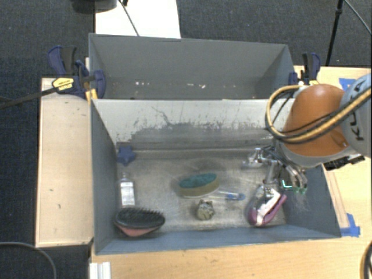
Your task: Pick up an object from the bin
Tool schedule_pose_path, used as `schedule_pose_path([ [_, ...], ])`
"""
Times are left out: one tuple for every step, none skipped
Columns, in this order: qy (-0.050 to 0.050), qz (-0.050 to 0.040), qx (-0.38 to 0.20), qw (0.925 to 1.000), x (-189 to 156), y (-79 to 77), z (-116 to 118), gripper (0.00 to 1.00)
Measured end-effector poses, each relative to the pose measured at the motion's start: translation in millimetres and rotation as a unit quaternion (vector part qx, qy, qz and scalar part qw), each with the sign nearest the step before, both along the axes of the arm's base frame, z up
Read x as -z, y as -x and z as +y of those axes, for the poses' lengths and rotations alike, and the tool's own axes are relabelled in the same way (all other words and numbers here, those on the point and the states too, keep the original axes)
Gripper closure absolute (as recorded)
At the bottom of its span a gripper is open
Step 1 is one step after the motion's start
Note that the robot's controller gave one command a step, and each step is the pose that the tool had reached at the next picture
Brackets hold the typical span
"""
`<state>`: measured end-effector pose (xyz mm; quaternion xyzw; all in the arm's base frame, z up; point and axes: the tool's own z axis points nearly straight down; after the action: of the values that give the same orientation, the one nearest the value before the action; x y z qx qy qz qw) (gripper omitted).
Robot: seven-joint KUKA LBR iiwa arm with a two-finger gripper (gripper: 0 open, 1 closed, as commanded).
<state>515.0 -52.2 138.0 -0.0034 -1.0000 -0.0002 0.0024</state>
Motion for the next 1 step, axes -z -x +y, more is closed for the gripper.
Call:
schedule_pose_path([
  [0.0, -0.006, 0.126, 0.9921, 65.9, 0.4, 10.9, 0.0],
])
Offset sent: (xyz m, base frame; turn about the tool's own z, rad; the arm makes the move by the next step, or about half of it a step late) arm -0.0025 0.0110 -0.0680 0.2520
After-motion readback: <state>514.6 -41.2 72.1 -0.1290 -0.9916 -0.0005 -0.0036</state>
